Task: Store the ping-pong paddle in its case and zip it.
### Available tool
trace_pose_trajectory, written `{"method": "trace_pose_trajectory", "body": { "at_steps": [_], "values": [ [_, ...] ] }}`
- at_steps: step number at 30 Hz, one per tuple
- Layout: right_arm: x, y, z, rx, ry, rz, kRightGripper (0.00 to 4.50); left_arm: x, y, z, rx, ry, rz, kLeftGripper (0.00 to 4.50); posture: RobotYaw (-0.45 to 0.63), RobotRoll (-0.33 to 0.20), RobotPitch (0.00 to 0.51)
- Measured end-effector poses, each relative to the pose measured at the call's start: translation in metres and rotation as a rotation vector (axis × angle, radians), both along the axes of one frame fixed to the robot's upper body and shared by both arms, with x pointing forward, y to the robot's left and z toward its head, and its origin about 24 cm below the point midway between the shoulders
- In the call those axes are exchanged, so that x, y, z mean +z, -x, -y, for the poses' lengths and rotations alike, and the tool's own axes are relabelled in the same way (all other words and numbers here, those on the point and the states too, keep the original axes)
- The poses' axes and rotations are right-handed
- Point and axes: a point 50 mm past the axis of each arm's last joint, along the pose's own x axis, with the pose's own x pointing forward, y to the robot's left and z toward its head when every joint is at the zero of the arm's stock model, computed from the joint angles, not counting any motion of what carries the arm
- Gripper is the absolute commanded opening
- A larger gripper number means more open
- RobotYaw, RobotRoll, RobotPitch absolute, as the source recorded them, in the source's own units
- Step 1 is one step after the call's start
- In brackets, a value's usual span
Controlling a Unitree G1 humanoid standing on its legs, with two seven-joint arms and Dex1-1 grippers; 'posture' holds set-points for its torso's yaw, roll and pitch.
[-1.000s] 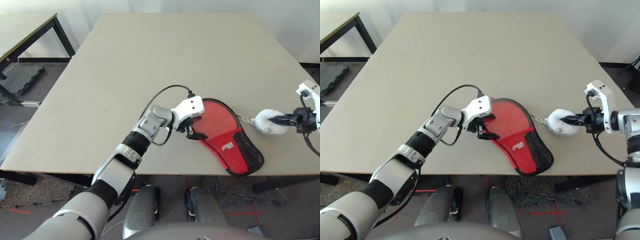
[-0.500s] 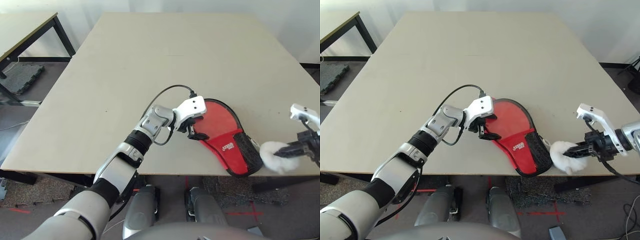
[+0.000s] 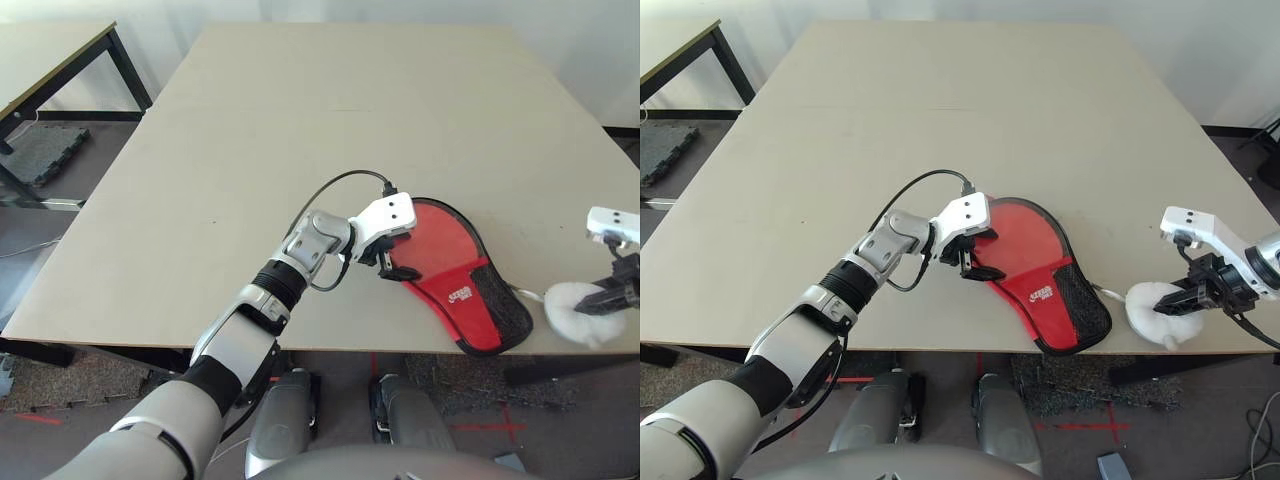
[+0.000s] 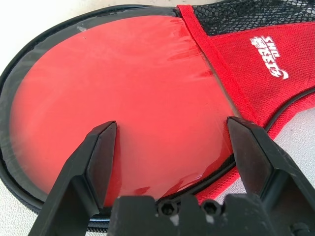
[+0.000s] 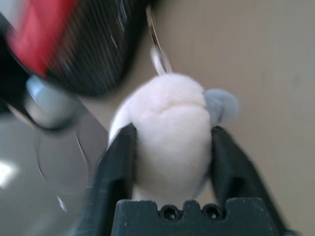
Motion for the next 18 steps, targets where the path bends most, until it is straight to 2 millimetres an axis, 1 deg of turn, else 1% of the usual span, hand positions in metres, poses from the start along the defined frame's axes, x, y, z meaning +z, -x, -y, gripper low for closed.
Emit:
{"method": "trace_pose_trajectory", "body": {
  "at_steps": [2,3,4,5,7,9,11,13,15,18],
  "values": [
    [0.018,-0.008,-0.011,-0.056,-0.194,0.061,4.22,0.001,0.000,-0.005,0.015,0.010,-0.005,4.50,0.00,0.000,0.106],
    [0.027,-0.011,-0.015,-0.079,-0.286,0.088,4.47,0.001,0.001,-0.006,0.020,0.019,-0.013,4.50,0.00,0.000,0.105],
    [0.037,-0.016,-0.020,-0.090,-0.389,0.131,4.47,0.003,0.002,-0.009,0.033,0.038,-0.042,4.50,0.00,0.000,0.105],
    [0.046,-0.018,-0.022,-0.096,-0.456,0.166,4.47,0.005,0.003,-0.012,0.046,0.059,-0.069,4.50,0.00,0.000,0.103],
    [0.056,-0.022,-0.023,-0.127,-0.543,0.227,4.47,0.014,0.005,-0.019,0.069,0.136,-0.122,4.50,0.00,0.000,0.102],
    [0.054,-0.026,-0.019,-0.178,-0.533,0.281,4.47,0.031,0.004,-0.029,0.096,0.207,-0.120,4.50,0.00,0.000,0.102],
    [0.043,-0.036,-0.014,-0.265,-0.468,0.383,4.47,0.046,0.001,-0.044,0.162,0.278,-0.081,4.50,0.00,0.000,0.100],
    [0.033,-0.045,-0.009,-0.352,-0.406,0.473,4.47,0.052,-0.002,-0.056,0.247,0.326,-0.031,4.50,0.01,0.000,0.098],
    [0.025,-0.055,-0.005,-0.430,-0.329,0.591,4.47,0.053,-0.006,-0.072,0.395,0.398,0.033,4.50,0.01,0.000,0.095],
    [0.012,-0.068,-0.002,-0.563,-0.225,0.781,4.47,0.051,-0.014,-0.104,0.710,0.496,0.168,4.50,0.03,0.000,0.089]
  ]
}}
